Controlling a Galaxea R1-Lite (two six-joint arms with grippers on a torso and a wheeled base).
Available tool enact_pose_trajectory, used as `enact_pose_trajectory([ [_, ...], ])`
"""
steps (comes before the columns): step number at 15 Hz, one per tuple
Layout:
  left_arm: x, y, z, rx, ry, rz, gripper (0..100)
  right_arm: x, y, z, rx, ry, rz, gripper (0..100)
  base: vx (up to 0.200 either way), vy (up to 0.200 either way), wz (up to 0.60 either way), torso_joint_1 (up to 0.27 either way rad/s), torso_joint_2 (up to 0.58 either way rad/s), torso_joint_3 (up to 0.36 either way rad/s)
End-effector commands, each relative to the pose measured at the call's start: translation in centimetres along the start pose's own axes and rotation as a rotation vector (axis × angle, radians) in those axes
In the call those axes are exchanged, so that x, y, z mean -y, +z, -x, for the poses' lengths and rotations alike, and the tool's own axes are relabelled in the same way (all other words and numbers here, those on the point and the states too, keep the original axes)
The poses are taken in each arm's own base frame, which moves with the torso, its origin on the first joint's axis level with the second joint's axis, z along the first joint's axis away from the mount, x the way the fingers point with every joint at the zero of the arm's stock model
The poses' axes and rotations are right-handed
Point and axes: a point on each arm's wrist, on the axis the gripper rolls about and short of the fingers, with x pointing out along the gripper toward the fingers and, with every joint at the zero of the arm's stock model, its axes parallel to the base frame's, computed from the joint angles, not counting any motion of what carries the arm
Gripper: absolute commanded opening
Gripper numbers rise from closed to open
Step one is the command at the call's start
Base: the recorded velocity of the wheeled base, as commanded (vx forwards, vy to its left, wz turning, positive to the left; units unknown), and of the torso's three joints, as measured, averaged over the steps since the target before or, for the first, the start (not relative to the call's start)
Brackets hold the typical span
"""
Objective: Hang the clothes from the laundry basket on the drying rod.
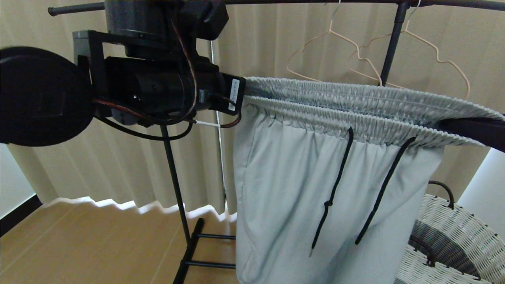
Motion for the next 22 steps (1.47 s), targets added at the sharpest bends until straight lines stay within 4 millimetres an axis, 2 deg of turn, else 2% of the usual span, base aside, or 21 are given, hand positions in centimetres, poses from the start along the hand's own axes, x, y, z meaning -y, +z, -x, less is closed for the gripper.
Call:
enact_pose_trajectory([
  [1,0.4,-0.4,0.8,-0.012,-0.018,-0.011,0,0.0,0.1,0.3,0.010,0.000,0.000,0,0.000,0.000,0.00,0.000,0.00,0.000],
  [3,-0.2,-0.7,2.8,-0.013,-0.026,-0.035,0,0.4,-0.4,-2.0,-0.047,-0.041,-0.003,0,0.000,0.000,0.00,0.000,0.00,0.000],
  [5,-1.0,-0.3,5.0,0.015,-0.032,-0.064,0,1.8,-0.6,-4.5,-0.057,-0.122,-0.016,0,0.000,0.000,0.00,0.000,0.00,0.000],
  [8,-2.1,0.5,10.3,0.036,-0.140,-0.103,0,4.1,-1.0,-9.8,-0.055,-0.216,-0.027,0,0.000,0.000,0.00,0.000,0.00,0.000],
  [10,-2.3,0.6,12.5,0.048,-0.205,-0.106,0,4.5,-0.7,-12.1,-0.038,-0.224,-0.010,0,0.000,0.000,0.00,0.000,0.00,0.000],
  [12,-1.6,0.0,14.1,0.055,-0.274,-0.115,0,4.8,-0.2,-12.8,-0.023,-0.228,-0.011,0,0.000,0.000,0.00,0.000,0.00,0.000],
  [16,-0.7,-0.5,14.3,0.046,-0.320,-0.124,0,4.8,-0.5,-13.5,-0.036,-0.225,-0.011,0,0.000,0.000,0.00,0.000,0.00,0.000],
  [20,-0.4,-0.6,14.3,0.044,-0.331,-0.126,0,4.9,-0.5,-13.3,-0.031,-0.232,-0.011,0,0.000,0.000,0.00,0.000,0.00,0.000],
  [22,-0.4,-0.5,14.0,0.041,-0.319,-0.124,0,5.0,0.1,-12.3,-0.005,-0.240,-0.011,0,0.000,0.000,0.00,0.000,0.00,0.000],
])
